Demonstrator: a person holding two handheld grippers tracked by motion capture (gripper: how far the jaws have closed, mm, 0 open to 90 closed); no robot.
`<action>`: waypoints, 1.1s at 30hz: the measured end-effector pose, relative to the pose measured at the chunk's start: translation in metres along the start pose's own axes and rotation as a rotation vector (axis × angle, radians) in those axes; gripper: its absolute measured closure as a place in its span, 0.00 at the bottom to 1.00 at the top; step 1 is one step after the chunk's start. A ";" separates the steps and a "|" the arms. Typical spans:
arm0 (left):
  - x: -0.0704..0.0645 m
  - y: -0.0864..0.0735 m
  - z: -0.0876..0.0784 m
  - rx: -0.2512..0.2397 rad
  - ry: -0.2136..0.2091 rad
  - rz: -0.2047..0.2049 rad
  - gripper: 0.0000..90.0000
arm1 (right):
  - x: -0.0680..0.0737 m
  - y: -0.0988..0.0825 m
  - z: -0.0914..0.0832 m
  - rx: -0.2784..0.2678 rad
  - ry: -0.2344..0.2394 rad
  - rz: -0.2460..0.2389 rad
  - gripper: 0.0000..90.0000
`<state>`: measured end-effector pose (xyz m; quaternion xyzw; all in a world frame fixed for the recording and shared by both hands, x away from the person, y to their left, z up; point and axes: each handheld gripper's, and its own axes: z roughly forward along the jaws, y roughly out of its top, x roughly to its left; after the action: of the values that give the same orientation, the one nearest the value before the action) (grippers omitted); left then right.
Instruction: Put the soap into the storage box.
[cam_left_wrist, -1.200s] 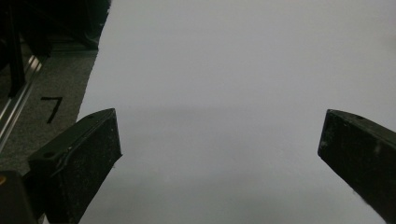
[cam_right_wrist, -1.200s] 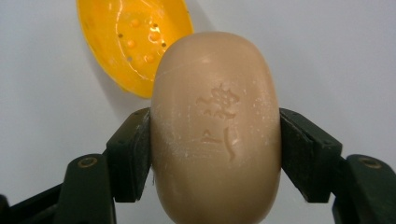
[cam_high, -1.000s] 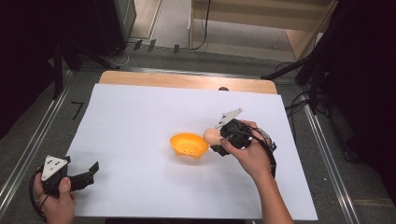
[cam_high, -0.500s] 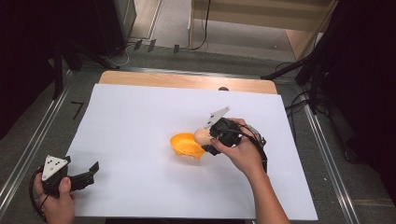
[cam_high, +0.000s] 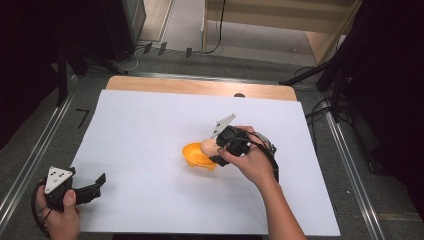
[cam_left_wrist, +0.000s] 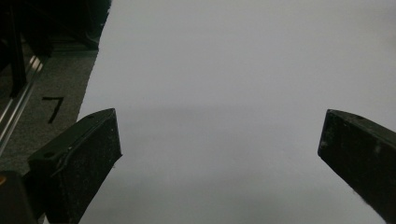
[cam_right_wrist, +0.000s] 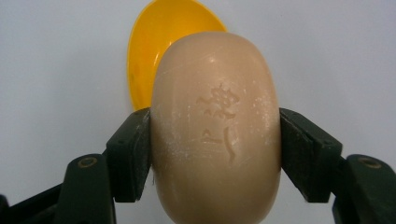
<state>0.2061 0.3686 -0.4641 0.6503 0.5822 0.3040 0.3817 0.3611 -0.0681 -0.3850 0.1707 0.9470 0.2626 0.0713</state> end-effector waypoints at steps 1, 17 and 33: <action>0.000 0.000 0.000 0.000 0.000 0.000 0.00 | 0.001 0.001 0.001 0.005 0.001 0.002 0.36; 0.000 0.000 0.000 0.002 -0.002 -0.002 0.00 | 0.005 0.016 0.016 0.021 0.031 -0.040 0.36; 0.000 0.000 0.000 0.004 -0.001 -0.003 0.00 | 0.006 0.021 0.025 0.036 0.046 -0.050 0.36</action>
<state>0.2064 0.3689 -0.4641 0.6504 0.5835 0.3019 0.3813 0.3670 -0.0372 -0.3959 0.1420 0.9570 0.2475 0.0531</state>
